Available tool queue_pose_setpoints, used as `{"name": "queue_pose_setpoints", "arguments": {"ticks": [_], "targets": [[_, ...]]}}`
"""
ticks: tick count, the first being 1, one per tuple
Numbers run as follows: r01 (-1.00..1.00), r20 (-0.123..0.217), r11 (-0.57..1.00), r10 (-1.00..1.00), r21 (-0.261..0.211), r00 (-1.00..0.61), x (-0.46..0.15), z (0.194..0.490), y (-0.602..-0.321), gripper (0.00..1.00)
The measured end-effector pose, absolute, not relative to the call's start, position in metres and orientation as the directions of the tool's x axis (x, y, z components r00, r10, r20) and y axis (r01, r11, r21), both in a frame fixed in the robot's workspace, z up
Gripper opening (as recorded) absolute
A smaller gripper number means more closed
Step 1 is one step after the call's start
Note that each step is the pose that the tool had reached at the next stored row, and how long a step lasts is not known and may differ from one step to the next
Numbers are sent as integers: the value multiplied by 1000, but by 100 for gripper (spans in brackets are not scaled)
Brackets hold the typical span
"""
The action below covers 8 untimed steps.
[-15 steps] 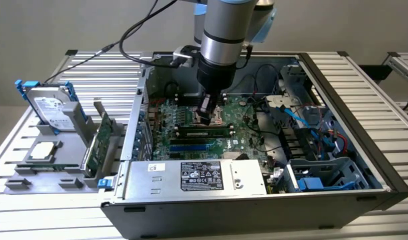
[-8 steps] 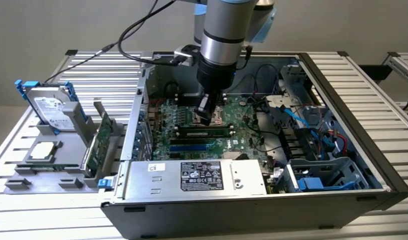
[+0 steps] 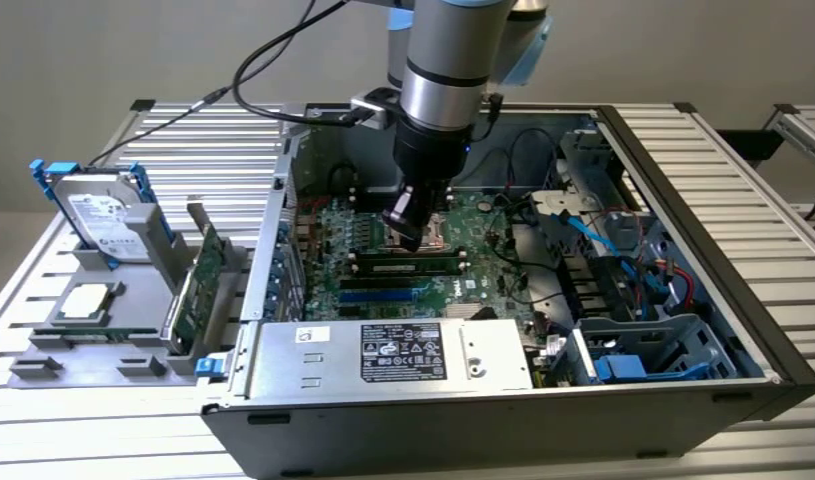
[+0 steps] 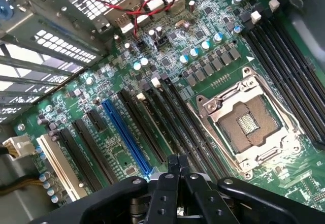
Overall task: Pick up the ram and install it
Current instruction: 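Press down the ram until it locks into place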
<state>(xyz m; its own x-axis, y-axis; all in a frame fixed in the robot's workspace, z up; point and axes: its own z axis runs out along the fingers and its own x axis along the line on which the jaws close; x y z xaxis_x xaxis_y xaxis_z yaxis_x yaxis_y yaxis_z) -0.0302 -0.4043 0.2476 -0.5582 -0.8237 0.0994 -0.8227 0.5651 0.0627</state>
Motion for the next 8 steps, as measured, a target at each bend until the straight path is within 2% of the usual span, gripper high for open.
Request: {"name": "queue_pose_setpoints", "arguments": {"ticks": [8], "targets": [[-758,108,650,-759,56,-643,-30,247,-404,11]]}}
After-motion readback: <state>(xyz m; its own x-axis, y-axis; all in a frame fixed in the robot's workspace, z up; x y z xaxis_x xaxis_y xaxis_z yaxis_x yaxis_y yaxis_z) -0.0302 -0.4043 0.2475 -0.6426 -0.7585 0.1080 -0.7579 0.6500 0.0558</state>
